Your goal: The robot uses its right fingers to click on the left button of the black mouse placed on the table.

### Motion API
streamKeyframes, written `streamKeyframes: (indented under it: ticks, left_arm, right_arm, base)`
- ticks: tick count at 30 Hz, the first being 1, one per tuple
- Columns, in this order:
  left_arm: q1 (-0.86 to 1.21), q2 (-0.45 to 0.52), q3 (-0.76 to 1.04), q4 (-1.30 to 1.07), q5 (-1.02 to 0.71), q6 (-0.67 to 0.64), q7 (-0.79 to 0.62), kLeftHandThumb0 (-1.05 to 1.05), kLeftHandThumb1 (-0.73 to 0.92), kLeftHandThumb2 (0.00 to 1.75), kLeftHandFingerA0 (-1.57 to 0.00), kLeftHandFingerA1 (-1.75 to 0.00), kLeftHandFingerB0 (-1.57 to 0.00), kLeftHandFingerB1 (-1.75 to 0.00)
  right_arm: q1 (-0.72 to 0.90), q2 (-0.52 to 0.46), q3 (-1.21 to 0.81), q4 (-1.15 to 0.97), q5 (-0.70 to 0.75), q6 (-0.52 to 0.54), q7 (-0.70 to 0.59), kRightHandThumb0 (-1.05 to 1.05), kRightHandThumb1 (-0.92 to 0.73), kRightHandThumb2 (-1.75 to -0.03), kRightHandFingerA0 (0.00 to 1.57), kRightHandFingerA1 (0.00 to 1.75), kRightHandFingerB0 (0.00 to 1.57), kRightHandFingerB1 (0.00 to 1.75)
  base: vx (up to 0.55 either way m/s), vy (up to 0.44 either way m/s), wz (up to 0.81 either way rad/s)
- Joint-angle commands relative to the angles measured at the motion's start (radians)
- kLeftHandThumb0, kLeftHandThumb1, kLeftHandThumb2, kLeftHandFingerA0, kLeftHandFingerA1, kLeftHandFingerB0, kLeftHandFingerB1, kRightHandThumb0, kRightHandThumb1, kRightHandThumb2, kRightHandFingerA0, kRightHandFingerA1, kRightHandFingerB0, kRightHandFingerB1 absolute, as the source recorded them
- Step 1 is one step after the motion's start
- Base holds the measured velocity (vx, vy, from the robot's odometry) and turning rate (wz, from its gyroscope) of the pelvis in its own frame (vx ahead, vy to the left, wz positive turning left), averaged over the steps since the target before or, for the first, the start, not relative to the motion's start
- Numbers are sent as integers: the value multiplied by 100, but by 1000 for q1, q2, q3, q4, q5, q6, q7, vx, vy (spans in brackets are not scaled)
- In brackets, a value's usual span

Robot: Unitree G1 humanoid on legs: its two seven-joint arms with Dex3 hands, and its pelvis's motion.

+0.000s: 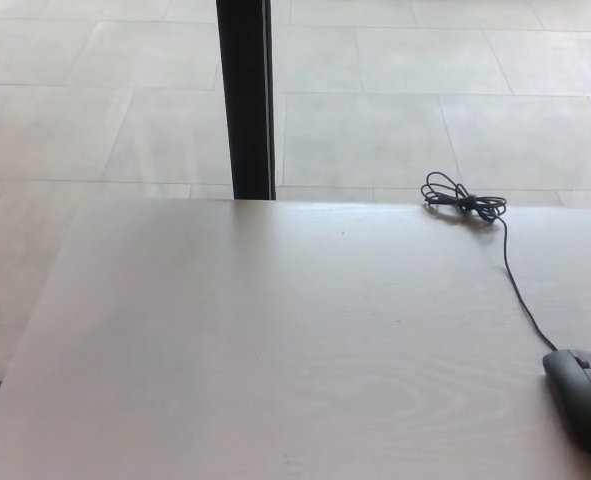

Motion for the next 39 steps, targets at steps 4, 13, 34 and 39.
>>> streamKeyframes:
  ticks: [4, 13, 34, 39]
  left_arm:
    - [17, 5, -6, 1, 0, -24, 0, -66, 57, 58, -88, -74, -59, -49]
    - [10, -4, 1, -1, -13, -13, 10, -66, 57, 58, -83, -67, -57, -50]
    - [6, -9, -3, 3, -7, -20, 3, -61, 57, 58, -83, -65, -60, -51]
    - [6, -14, -15, 7, 5, -23, 9, -63, 59, 58, -80, -63, -59, -51]
  right_arm:
    - [274, -42, -302, 57, 190, -34, -7, -67, -76, -63, 39, 40, 54, 37]
    - [447, 141, -548, 278, 353, 5, -115, -72, -78, -64, 74, 115, 51, 38]
    - [335, 342, -790, 737, 587, 24, -96, -61, -78, -63, 58, 49, 42, 40]
    - [321, 332, -784, 765, 606, 33, -81, -66, -60, -93, 50, 59, 32, 51]
  base:
    - [0, 0, 0]
    - [0, 0, 0]
    - [0, 0, 0]
    - [0, 0, 0]
